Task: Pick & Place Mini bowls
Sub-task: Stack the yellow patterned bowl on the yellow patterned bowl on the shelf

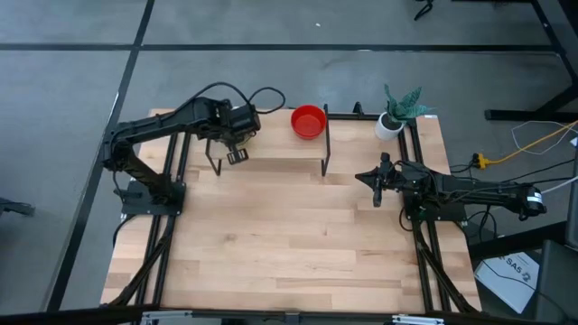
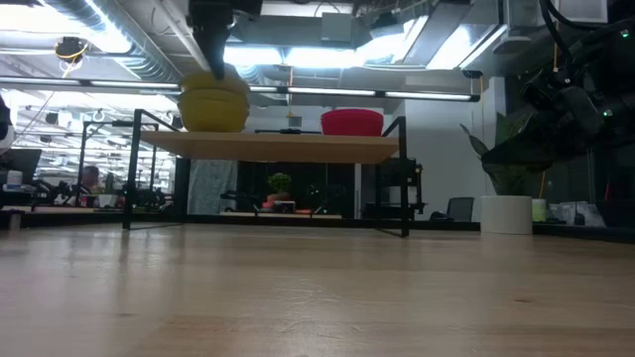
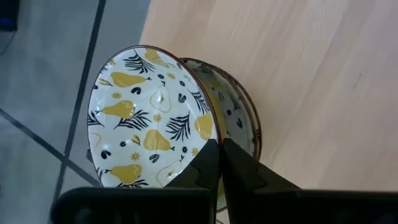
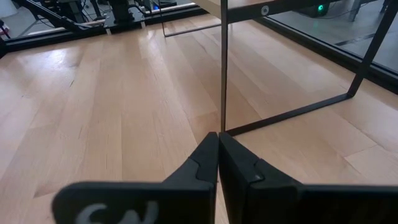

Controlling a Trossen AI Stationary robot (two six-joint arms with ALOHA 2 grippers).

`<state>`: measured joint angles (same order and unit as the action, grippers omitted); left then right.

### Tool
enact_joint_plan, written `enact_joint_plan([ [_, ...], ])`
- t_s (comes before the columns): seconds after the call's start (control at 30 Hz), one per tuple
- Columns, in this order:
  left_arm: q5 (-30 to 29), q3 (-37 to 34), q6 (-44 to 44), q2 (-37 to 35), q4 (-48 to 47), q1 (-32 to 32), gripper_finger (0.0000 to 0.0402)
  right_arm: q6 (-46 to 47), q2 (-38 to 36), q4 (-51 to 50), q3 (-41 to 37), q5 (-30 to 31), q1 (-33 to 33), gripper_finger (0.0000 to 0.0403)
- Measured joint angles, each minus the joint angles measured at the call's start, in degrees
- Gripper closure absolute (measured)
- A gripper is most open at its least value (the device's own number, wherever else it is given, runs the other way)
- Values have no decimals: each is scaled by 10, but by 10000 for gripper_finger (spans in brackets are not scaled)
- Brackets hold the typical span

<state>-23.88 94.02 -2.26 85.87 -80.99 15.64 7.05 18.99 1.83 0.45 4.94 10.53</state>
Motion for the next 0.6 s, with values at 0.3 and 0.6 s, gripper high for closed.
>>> enact_joint_plan([
  [0.3,9,0,25,34,-3,3,398,0,0,0,0,0,0,389],
  [0.6,5,0,23,39,-3,2,398,0,0,0,0,0,0,389],
])
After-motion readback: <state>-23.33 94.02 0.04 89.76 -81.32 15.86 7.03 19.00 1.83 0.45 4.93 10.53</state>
